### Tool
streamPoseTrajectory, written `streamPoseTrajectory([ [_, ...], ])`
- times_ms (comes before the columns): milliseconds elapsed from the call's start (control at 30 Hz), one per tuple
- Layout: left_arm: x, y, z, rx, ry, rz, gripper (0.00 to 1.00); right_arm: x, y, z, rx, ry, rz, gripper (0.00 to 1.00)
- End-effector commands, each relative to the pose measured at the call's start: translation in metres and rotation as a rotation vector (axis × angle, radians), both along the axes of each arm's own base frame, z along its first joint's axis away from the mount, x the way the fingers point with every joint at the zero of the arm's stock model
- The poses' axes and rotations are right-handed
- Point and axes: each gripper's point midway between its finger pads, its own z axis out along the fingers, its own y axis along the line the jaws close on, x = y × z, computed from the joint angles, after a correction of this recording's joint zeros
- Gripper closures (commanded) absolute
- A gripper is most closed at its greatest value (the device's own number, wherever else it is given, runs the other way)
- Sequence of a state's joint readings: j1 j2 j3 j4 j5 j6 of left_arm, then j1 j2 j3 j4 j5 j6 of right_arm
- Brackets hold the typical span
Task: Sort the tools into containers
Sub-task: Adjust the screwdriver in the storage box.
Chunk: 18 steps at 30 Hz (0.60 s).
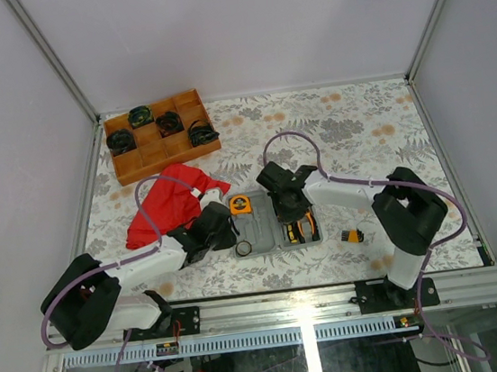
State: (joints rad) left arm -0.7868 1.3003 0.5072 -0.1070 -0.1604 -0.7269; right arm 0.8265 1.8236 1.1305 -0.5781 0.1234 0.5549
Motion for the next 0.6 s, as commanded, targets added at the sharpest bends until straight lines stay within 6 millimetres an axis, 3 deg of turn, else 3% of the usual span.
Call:
streamPoseTrajectory([
  [0, -0.003, -0.011, -0.003, -0.015, -0.001, -0.043, 1.0, -0.089, -0.011, -0.116, 0.041, 0.245, -0.02, 1.0],
  [233, 0.0, -0.009, -0.001, -0.005, -0.007, -0.038, 1.0, -0.044, 0.017, -0.029, 0.16, 0.026, 0.013, 0.73],
  [567, -0.002, -0.006, 0.001, -0.001, -0.011, -0.035, 1.0, 0.013, 0.026, 0.062, 0.264, -0.273, -0.027, 0.6],
])
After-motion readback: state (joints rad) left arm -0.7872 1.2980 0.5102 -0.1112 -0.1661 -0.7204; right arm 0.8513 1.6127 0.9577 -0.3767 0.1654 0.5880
